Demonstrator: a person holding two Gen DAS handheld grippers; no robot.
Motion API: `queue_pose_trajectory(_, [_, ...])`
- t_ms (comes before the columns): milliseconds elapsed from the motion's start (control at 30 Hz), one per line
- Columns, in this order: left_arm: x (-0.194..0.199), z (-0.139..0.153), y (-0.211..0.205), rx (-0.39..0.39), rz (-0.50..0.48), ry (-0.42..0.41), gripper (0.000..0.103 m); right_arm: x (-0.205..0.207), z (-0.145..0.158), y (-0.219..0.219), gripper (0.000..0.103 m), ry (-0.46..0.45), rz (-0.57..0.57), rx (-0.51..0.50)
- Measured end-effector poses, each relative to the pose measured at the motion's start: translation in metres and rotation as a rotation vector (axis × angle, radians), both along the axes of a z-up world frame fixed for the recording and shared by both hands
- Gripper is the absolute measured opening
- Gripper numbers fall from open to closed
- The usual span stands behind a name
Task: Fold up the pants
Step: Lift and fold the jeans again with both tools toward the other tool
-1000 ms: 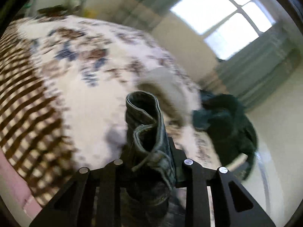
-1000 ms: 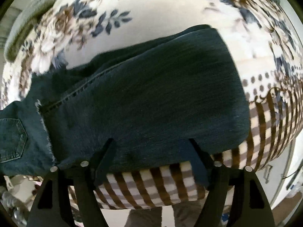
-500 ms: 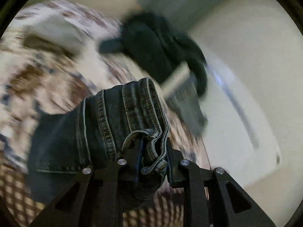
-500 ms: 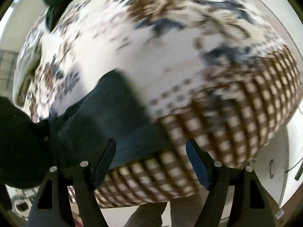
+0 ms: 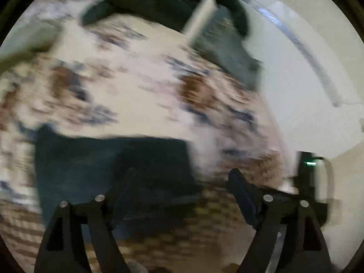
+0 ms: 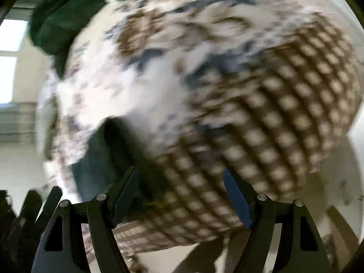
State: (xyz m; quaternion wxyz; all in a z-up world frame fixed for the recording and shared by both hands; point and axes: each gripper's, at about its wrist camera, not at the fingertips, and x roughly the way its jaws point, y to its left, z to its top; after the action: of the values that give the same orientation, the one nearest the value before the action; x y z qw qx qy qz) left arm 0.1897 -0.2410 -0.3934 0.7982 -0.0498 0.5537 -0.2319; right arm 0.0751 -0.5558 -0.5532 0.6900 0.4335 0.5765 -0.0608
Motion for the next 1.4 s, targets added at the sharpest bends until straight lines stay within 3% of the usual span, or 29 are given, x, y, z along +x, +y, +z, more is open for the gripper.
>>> queue_pose_trajectory(133, [0.028, -0.009, 0.071, 0.121, 0.08, 0.007, 0.08, 0.039, -0.002, 0.041, 0.078, -0.068, 0.092, 0.021])
queue_pose_trajectory(267, [0.045, -0.033, 0.131, 0.197, 0.205, 0.062, 0.08, 0.075, -0.033, 0.076, 0.076, -0.003, 0.171, 0.041])
queue_pose_trajectory(333, [0.048, -0.042, 0.151, 0.204, 0.256, 0.082, 0.08, 0.081, -0.037, 0.088, 0.012, 0.0, 0.178, 0.019])
queue_pose_trajectory(433, [0.049, -0.051, 0.171, 0.196, 0.326, 0.106, 0.08, 0.084, -0.015, 0.105, 0.009, -0.016, 0.216, -0.129])
queue_pose_trajectory(533, [0.051, -0.056, 0.184, 0.15, 0.383, 0.136, 0.08, 0.074, 0.019, 0.093, 0.005, -0.068, 0.177, -0.14])
queue_pose_trajectory(700, [0.066, -0.067, 0.178, 0.066, 0.397, 0.178, 0.08, 0.057, 0.049, 0.053, 0.005, -0.067, 0.141, -0.194])
queue_pose_trajectory(867, [0.101, -0.094, 0.15, -0.037, 0.367, 0.255, 0.08, 0.043, 0.03, 0.024, 0.005, -0.011, 0.17, -0.164])
queue_pose_trajectory(967, [0.126, -0.125, 0.129, -0.022, 0.333, 0.323, 0.08, 0.042, 0.017, 0.036, 0.006, 0.001, 0.263, -0.124])
queue_pose_trajectory(1033, [0.141, -0.149, 0.12, -0.016, 0.318, 0.37, 0.079, 0.037, 0.0, 0.038, 0.018, 0.057, 0.291, -0.132])
queue_pose_trajectory(1067, [0.144, -0.158, 0.119, -0.026, 0.313, 0.386, 0.067, 0.035, -0.009, 0.039, 0.023, 0.087, 0.302, -0.12])
queue_pose_trajectory(1100, [0.149, -0.168, 0.123, -0.03, 0.326, 0.395, 0.059, 0.031, -0.021, 0.037, 0.034, 0.137, 0.302, -0.104])
queue_pose_trajectory(1133, [0.151, -0.172, 0.129, -0.025, 0.345, 0.401, 0.04, 0.027, -0.027, 0.034, 0.043, 0.166, 0.283, -0.097])
queue_pose_trajectory(1167, [0.153, -0.173, 0.139, -0.061, 0.364, 0.422, 0.039, 0.021, -0.03, 0.029, 0.045, 0.173, 0.245, -0.074])
queue_pose_trajectory(1267, [0.147, -0.161, 0.157, -0.146, 0.372, 0.442, 0.042, 0.001, -0.033, 0.014, 0.053, 0.106, 0.094, 0.094])
queue_pose_trajectory(1300, [0.144, -0.157, 0.159, -0.146, 0.365, 0.442, 0.044, -0.007, -0.038, 0.01, 0.062, 0.08, 0.034, 0.168])
queue_pose_trajectory(1333, [0.14, -0.152, 0.161, -0.144, 0.361, 0.442, 0.049, -0.01, -0.043, 0.009, 0.07, 0.077, 0.003, 0.201])
queue_pose_trajectory(1400, [0.132, -0.14, 0.165, -0.137, 0.36, 0.428, 0.062, -0.016, -0.062, 0.011, 0.071, 0.105, -0.048, 0.25])
